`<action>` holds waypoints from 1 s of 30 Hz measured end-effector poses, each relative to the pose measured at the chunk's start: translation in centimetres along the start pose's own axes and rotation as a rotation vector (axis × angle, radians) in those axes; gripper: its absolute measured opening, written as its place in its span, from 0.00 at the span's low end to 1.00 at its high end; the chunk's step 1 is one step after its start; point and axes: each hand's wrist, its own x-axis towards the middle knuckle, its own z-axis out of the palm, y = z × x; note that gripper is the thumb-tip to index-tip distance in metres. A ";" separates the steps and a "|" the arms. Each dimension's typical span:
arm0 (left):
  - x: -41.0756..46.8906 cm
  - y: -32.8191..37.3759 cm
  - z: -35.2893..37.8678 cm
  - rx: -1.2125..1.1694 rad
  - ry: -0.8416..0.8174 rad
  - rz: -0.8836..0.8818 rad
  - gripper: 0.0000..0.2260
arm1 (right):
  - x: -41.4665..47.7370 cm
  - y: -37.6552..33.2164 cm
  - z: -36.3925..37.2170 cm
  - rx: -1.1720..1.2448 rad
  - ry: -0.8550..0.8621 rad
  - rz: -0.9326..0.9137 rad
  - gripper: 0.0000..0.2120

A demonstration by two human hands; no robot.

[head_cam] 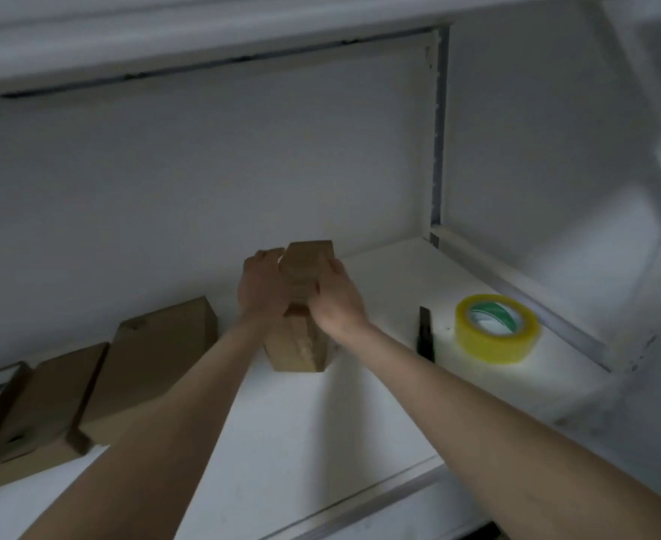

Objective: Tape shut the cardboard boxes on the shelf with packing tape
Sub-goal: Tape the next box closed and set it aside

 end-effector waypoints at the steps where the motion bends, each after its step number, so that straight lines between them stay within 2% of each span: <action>1: 0.2 -1.3 -0.2 -0.013 -0.081 -0.057 0.18 | 0.2 -0.5 2.0 0.056 -0.044 0.086 0.28; 3: 0.2 -3.4 0.7 -0.046 -0.251 -0.132 0.16 | 0.0 -0.8 4.9 0.247 -0.065 0.276 0.33; 4: 0.2 -4.3 1.2 -0.104 -0.280 -0.141 0.13 | -0.2 -0.7 5.9 0.341 -0.049 0.345 0.33; 6: -0.2 -5.0 1.5 -0.287 -0.264 -0.214 0.08 | -0.6 -0.6 6.5 0.366 -0.026 0.365 0.31; 8: -0.4 -5.8 1.5 -0.584 -0.316 -0.363 0.12 | -0.3 -0.5 6.0 0.319 -0.044 0.362 0.30; 10: -0.9 -6.4 1.4 -0.887 -0.381 -0.439 0.12 | 0.0 0.1 5.4 0.396 -0.057 0.387 0.29; 13: -1.8 -6.3 1.1 -1.063 -0.418 -0.458 0.12 | -0.2 0.3 4.6 0.552 -0.123 0.436 0.25; 16: -2.5 -5.7 1.8 -0.948 -0.348 -0.372 0.15 | -0.2 0.6 3.3 0.716 -0.146 0.563 0.15; 19: -3.2 -4.1 2.0 -0.622 -0.234 -0.120 0.14 | -1.0 2.0 1.5 0.928 -0.195 0.657 0.12; 22: -4.3 -3.1 2.9 -0.213 -0.280 0.090 0.20 | -2.3 3.5 0.6 0.781 -0.193 0.713 0.19; 25: -5.1 -3.6 3.5 -0.198 -0.299 0.197 0.19 | -2.8 3.5 -0.5 0.532 -0.176 0.732 0.29; 27: -4.6 -4.5 3.5 -0.203 -0.277 0.191 0.16 | -2.6 3.9 -1.1 0.506 -0.148 0.715 0.35; 28: -4.2 -5.1 3.5 -0.154 -0.243 0.152 0.17 | -2.4 4.2 -1.2 0.487 -0.149 0.701 0.35; 30: -3.2 -6.2 3.5 -0.117 -0.264 -0.021 0.23 | -2.6 4.2 -1.0 0.484 -0.185 0.674 0.25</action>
